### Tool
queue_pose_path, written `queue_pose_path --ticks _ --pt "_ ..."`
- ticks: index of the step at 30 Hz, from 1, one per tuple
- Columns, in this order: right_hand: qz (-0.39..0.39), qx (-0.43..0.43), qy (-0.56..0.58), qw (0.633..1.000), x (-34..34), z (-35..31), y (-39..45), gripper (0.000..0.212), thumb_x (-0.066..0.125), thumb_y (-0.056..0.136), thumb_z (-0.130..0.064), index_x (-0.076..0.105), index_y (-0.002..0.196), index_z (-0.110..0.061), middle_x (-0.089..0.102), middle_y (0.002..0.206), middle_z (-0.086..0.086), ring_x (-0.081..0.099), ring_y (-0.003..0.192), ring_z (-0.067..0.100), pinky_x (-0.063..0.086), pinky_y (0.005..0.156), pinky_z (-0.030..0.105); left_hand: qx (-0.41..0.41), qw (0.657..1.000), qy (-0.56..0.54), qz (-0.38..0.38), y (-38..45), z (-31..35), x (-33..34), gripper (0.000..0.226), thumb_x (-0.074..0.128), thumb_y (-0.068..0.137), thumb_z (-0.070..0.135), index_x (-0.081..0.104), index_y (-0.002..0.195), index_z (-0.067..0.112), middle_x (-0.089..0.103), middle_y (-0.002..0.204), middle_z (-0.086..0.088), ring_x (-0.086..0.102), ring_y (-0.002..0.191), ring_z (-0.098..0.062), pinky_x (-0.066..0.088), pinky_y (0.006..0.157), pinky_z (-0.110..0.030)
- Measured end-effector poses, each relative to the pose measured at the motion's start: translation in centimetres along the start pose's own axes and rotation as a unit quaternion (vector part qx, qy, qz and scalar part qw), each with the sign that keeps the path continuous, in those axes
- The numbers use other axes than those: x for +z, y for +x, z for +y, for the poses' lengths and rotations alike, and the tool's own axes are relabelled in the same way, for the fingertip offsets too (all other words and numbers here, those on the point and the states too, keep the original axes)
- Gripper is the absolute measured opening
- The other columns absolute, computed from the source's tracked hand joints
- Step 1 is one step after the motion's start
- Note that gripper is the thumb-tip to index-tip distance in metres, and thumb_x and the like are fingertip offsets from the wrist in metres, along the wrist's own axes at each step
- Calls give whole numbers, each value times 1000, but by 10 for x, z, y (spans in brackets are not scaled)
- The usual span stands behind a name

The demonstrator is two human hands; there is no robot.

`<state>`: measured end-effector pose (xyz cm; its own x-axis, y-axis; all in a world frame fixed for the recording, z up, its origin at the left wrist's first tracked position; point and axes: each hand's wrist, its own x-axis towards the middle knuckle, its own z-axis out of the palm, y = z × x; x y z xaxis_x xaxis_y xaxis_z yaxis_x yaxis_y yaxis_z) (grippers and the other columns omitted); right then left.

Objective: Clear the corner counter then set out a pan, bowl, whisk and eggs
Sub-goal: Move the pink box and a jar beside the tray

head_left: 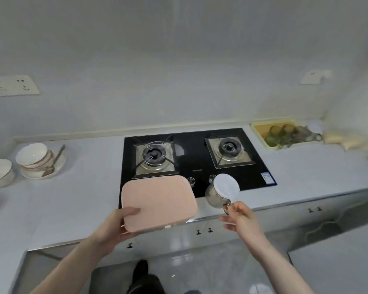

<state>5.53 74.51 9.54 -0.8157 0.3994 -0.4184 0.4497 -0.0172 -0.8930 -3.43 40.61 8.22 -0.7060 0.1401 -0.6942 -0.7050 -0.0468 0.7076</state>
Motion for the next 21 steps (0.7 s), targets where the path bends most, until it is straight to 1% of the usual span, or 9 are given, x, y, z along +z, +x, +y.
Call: queue_pose_path --ticks 3,5,7,8,10,11,15,18,21 --pt "29 3 11 1000 -49 12 -8 16 55 103 -18 58 100 -2 66 104 9 76 89 23 57 79 36 -1 999 27 -29 -3 -7 51 42 70 84 25 66 123 10 73 119 -13 69 107 -30 57 87 -41" --pt "51 7 30 998 -74 15 -7 12 55 103 -18 59 97 -7 66 105 7 76 88 21 56 76 34 -2 998 46 -49 -1 -6 79 46 72 81 28 67 123 10 73 119 -14 69 106 -29 57 91 -44" --pt "78 8 53 995 -101 17 -5 11 57 102 -18 59 94 -10 66 102 6 76 87 20 55 74 33 -8 995 68 -70 4 -1 111 59 79 70 32 68 123 10 73 120 -14 68 111 -33 58 94 -47" --pt "89 8 62 994 -114 17 -3 12 59 101 -19 58 92 -12 66 100 6 76 88 21 56 75 33 -11 994 71 -79 7 1 126 64 80 64 32 69 123 10 73 119 -14 68 113 -34 60 90 -46" --pt "110 3 73 991 -140 17 3 12 60 101 -21 59 91 -13 66 98 4 76 89 22 57 77 35 -11 992 82 -95 17 9 159 68 82 60 30 69 123 9 73 120 -14 68 113 -33 62 79 -40" --pt "115 1 77 990 -149 16 5 12 59 101 -21 60 92 -13 67 99 4 76 90 22 57 78 35 -9 991 91 -102 19 11 170 69 82 59 32 69 123 10 73 120 -14 68 112 -32 62 77 -39" --pt "154 4 92 984 -208 17 24 10 57 102 -17 62 97 -9 69 103 4 75 91 22 57 80 37 -8 983 132 -129 48 19 243 68 80 57 37 70 121 14 74 119 -12 68 109 -30 59 82 -41" --pt "169 9 87 982 -257 16 39 15 58 101 -19 59 87 -13 67 94 5 75 90 21 55 77 35 -18 977 151 -147 73 21 309 64 80 60 36 70 120 14 74 117 -12 67 110 -31 59 89 -45" --pt "187 22 79 979 -306 12 54 19 59 101 -22 56 84 -14 66 89 3 75 89 21 53 75 34 -33 973 160 -161 94 17 373 54 79 70 32 71 118 10 75 106 -9 67 99 -28 55 99 -47"
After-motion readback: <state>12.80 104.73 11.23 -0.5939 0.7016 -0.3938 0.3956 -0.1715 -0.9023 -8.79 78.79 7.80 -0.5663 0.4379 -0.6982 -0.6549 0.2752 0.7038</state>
